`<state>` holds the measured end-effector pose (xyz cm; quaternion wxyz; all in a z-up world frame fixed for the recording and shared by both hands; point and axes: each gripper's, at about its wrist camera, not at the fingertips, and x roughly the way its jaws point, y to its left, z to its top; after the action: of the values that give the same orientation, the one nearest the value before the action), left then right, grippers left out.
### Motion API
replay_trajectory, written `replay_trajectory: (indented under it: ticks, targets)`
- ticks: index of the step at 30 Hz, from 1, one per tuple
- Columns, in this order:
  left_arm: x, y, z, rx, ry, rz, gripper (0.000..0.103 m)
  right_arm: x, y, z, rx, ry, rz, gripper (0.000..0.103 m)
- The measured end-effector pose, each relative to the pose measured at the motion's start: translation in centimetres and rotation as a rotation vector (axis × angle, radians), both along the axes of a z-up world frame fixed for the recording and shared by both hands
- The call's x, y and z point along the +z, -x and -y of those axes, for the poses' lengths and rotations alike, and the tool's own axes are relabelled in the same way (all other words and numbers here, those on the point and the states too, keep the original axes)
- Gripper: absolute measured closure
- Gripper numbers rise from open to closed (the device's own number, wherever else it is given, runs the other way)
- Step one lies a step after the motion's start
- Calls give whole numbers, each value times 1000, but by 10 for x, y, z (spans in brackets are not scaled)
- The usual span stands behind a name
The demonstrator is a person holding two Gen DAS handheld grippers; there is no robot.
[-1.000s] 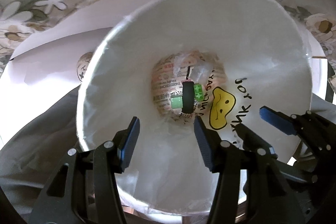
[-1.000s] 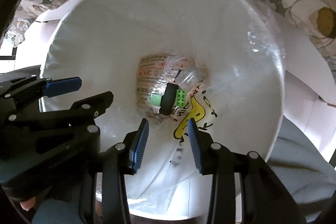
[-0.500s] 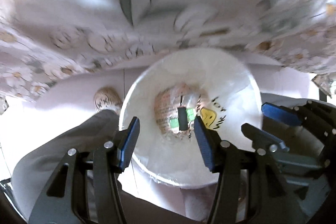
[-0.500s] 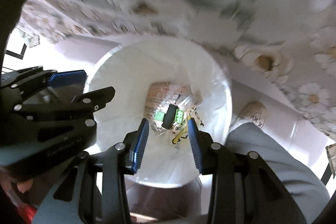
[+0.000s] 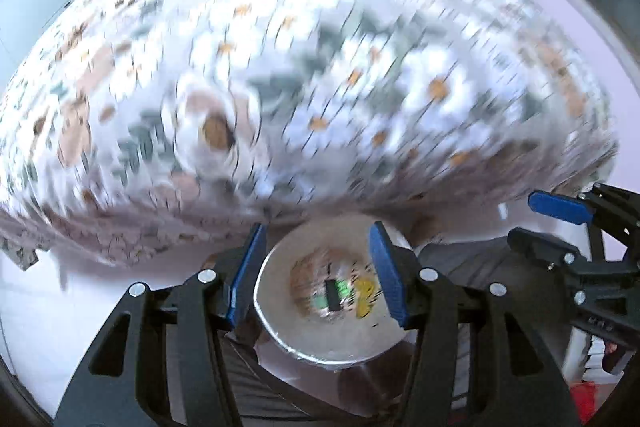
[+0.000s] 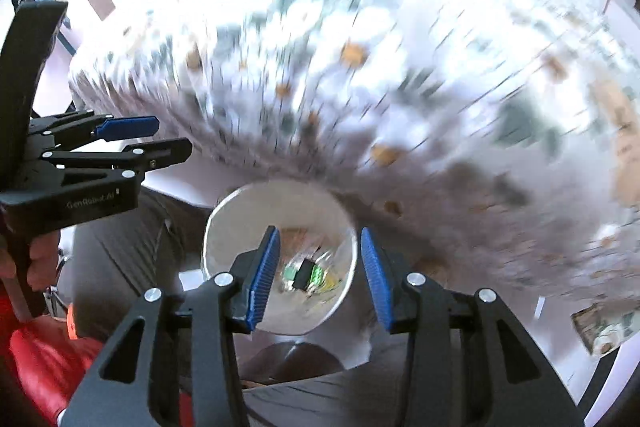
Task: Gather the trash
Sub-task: 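Move the left tool to the white box while the right tool reaches the crumpled paper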
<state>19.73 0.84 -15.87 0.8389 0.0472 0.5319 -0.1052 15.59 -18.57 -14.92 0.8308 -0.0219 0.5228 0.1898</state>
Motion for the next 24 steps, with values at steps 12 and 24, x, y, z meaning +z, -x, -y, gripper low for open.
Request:
replay_trajectory:
  ticks: [12, 24]
  targets:
    - [89, -25, 28, -74, 56, 155, 46, 102, -4, 54, -96, -57, 222, 57]
    - [86, -95, 54, -105, 80, 162, 45, 111, -71, 84, -173, -68, 245, 54]
